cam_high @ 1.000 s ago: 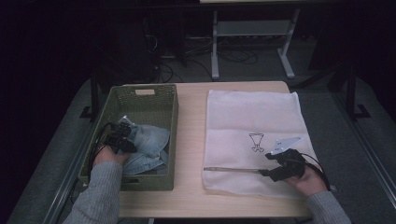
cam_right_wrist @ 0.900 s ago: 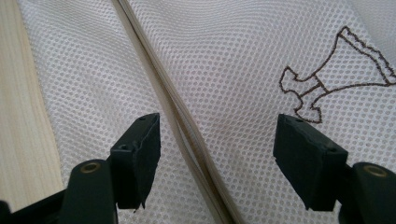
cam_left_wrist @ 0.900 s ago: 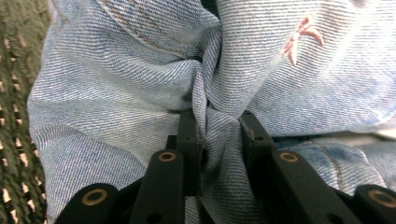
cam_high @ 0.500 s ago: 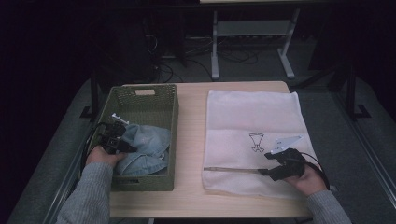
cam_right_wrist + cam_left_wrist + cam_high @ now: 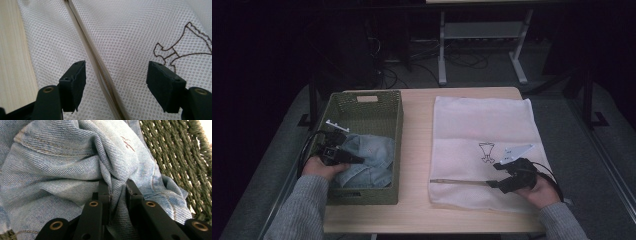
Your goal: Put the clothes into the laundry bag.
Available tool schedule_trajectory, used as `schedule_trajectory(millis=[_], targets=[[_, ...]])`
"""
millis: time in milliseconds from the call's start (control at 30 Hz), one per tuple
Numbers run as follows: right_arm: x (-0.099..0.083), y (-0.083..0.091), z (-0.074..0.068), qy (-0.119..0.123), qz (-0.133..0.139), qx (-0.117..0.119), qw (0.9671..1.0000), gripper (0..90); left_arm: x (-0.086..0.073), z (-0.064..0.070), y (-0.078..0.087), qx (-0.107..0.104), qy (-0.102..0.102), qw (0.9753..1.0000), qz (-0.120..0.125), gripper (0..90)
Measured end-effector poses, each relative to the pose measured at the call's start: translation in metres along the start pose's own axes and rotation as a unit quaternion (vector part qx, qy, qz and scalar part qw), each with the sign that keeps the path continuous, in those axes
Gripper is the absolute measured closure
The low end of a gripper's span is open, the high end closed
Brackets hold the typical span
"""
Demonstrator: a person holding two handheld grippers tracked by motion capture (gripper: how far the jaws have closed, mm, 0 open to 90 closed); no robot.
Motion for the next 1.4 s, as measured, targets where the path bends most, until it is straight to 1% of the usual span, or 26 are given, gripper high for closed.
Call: schedule_trajectory(millis=[33, 67, 100, 133, 233, 267, 333, 433, 467, 500, 533, 567, 633, 700, 733, 767, 800, 867, 900, 1000, 1067, 1133, 1200, 1267, 1333, 1400], targets=[[0.000, 0.000, 0.000, 0.000, 0.000, 0.000, 1.0000, 31.0, 0.000, 0.000, 0.000, 0.000, 0.000, 1.0000, 0.000, 78.9], [0.000, -0.001, 0.001, 0.002, -0.001, 0.001, 1.0000, 31.0, -0.001, 0.000, 0.001, -0.009, -0.001, 0.9999, 0.005, 78.9], [0.000, -0.001, 0.001, 0.002, -0.001, 0.001, 1.0000, 31.0, -0.001, 0.000, 0.001, -0.009, -0.001, 0.9999, 0.005, 78.9], [-0.001, -0.001, 0.002, 0.003, 0.000, 0.003, 1.0000, 31.1, -0.003, 0.000, 0.003, -0.022, -0.003, 0.9997, 0.011, 78.9], [-0.001, -0.001, 0.003, 0.006, 0.003, 0.006, 1.0000, 32.1, -0.004, 0.001, 0.005, -0.030, -0.004, 0.9994, 0.017, 78.9], [-0.001, -0.001, 0.003, 0.011, 0.005, 0.009, 0.9999, 33.9, -0.004, 0.001, 0.007, -0.038, -0.008, 0.9990, 0.020, 78.9], [-0.001, -0.001, 0.005, 0.019, 0.006, 0.012, 0.9997, 37.0, -0.004, 0.002, 0.008, -0.044, -0.009, 0.9987, 0.023, 78.9], [0.001, 0.000, 0.006, 0.029, -0.006, 0.005, 0.9995, 38.9, -0.003, 0.002, 0.008, -0.046, -0.009, 0.9987, 0.022, 78.9], [0.004, 0.002, 0.009, 0.037, -0.011, 0.011, 0.9992, 42.3, -0.002, 0.002, 0.008, -0.047, -0.007, 0.9986, 0.024, 78.9], [0.004, 0.002, 0.009, 0.037, -0.011, 0.011, 0.9992, 42.3, -0.002, 0.002, 0.008, -0.047, -0.007, 0.9986, 0.024, 78.9], [0.005, 0.000, 0.010, 0.045, -0.009, 0.023, 0.9987, 48.5, -0.002, 0.002, 0.007, -0.049, -0.007, 0.9985, 0.023, 78.8], [0.005, -0.003, 0.010, 0.049, -0.017, 0.028, 0.9982, 52.2, -0.002, 0.001, 0.006, -0.050, -0.006, 0.9984, 0.025, 78.8], [0.004, -0.010, 0.009, 0.065, -0.039, 0.026, 0.9968, 59.3, -0.002, 0.001, 0.006, -0.052, -0.004, 0.9983, 0.025, 78.8], [0.004, -0.013, 0.008, 0.071, -0.045, 0.025, 0.9961, 61.7, -0.003, 0.000, 0.005, -0.054, -0.001, 0.9982, 0.027, 78.8], [0.004, -0.017, 0.007, 0.081, -0.056, 0.022, 0.9949, 66.0, -0.003, -0.001, 0.005, -0.054, 0.000, 0.9982, 0.027, 78.8], [0.004, -0.017, 0.007, 0.081, -0.056, 0.022, 0.9949, 66.0, -0.003, -0.001, 0.005, -0.054, 0.000, 0.9982, 0.027, 78.8], [0.002, -0.020, 0.007, 0.083, -0.056, 0.008, 0.9949, 70.1, -0.003, -0.001, 0.005, -0.053, -0.001, 0.9982, 0.027, 78.8], [0.002, -0.021, 0.008, 0.083, -0.057, 0.007, 0.9949, 71.2, -0.003, 0.000, 0.005, -0.053, 0.000, 0.9982, 0.027, 78.8], [0.000, -0.023, 0.010, 0.076, -0.060, 0.000, 0.9952, 72.4, -0.003, -0.001, 0.005, -0.053, 0.000, 0.9983, 0.026, 78.8], [-0.002, -0.024, 0.012, 0.076, -0.055, 0.009, 0.9955, 71.3, -0.002, -0.001, 0.004, -0.054, 0.003, 0.9982, 0.027, 78.8], [-0.001, -0.027, 0.012, 0.077, -0.054, 0.023, 0.9953, 64.8, -0.002, -0.001, 0.003, -0.056, 0.003, 0.9981, 0.026, 78.8], [0.000, -0.029, 0.012, 0.076, -0.057, 0.019, 0.9953, 64.7, -0.002, -0.001, 0.003, -0.056, 0.003, 0.9981, 0.025, 78.8], [0.002, -0.031, 0.012, 0.076, -0.055, 0.017, 0.9954, 68.3, -0.002, -0.002, 0.002, -0.058, 0.005, 0.9979, 0.027, 78.8], [0.003, -0.032, 0.012, 0.068, -0.052, 0.016, 0.9962, 77.8, -0.003, -0.003, 0.002, -0.060, 0.006, 0.9978, 0.029, 78.8], [0.005, -0.032, 0.010, 0.069, -0.055, 0.006, 0.9961, 85.0, -0.004, -0.004, 0.001, -0.066, 0.008, 0.9974, 0.029, 78.8], [0.006, -0.032, 0.010, 0.072, -0.056, 0.000, 0.9958, 86.2, -0.005, -0.006, 0.002, -0.070, 0.009, 0.9970, 0.033, 78.9]])
Point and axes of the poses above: each handheld gripper's, and its own axes: y roughly backward along the jaws, x roughly out of its top, z roughly to its right, the point moved 1 cm from there along -y, roughly forward along the jaws, and after that the axes turned 13 degrees about -z, right-handed, at the moved point
